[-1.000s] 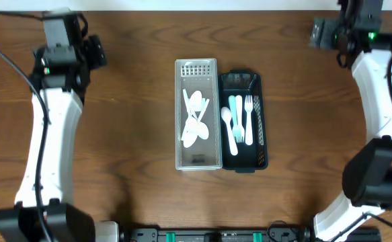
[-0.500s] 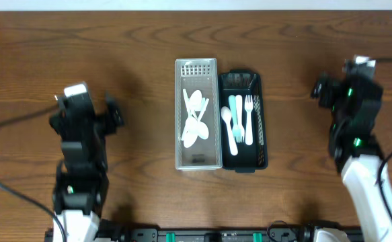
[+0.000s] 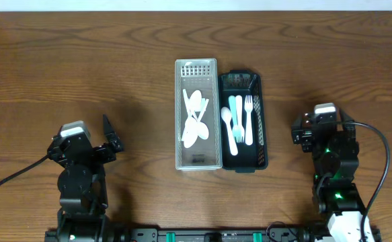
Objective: Pack container
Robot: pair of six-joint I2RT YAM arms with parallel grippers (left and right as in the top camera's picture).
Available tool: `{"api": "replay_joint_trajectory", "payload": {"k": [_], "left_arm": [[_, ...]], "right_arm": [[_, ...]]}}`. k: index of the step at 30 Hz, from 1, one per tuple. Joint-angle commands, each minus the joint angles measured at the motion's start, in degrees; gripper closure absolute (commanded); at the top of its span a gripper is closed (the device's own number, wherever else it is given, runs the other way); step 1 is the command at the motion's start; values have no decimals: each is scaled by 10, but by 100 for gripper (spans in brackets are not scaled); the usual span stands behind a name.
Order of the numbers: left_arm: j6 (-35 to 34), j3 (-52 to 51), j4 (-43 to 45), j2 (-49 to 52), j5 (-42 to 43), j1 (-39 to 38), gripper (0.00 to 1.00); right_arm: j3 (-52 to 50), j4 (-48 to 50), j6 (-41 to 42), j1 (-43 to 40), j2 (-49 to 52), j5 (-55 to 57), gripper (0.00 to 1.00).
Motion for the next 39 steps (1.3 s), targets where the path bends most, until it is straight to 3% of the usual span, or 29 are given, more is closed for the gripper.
{"api": "replay_joint_trajectory", "payload": {"k": [1,20,35,39], "left_arm": [[10,0,-6,-2,-5,-1,2],[10,0,-10,19,-5,-1,2],[10,0,-10,19,-5,-1,2],[10,0,-10,19,-5,-1,2]], "right_arm": [[-7,-19,-25,7,-3,-3,1],[-7,-259,-25,9,-9,-3,1],[-7,-412,-25,10,-248,0,1],[-7,-407,104,14,-290,-39,1]]}}
